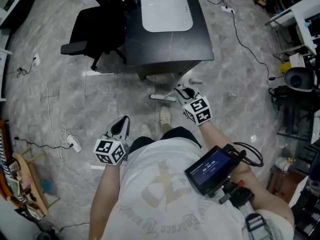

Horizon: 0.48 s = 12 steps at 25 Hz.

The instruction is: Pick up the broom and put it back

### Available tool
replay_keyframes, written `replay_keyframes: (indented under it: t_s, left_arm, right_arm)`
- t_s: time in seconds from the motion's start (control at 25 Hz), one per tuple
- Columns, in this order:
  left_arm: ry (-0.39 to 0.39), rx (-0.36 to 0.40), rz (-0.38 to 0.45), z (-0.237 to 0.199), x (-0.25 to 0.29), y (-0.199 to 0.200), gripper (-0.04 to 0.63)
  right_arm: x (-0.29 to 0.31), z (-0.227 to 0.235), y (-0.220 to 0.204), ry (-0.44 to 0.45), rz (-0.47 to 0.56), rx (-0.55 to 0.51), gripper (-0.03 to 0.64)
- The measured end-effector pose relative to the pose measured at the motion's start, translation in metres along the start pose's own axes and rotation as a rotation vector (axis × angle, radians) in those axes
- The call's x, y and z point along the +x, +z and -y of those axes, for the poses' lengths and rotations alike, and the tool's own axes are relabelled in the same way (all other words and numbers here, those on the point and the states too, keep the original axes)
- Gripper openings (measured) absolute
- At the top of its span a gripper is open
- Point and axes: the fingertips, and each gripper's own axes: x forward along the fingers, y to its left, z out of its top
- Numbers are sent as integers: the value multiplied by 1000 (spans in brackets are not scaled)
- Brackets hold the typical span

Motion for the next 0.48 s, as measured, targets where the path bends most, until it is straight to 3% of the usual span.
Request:
replay_keyframes:
  t_s: [0.48]
  left_arm:
    - [-85, 54, -17, -14, -7, 4, 12]
  right_arm:
    - [-59, -31, 38, -55, 104, 35, 95]
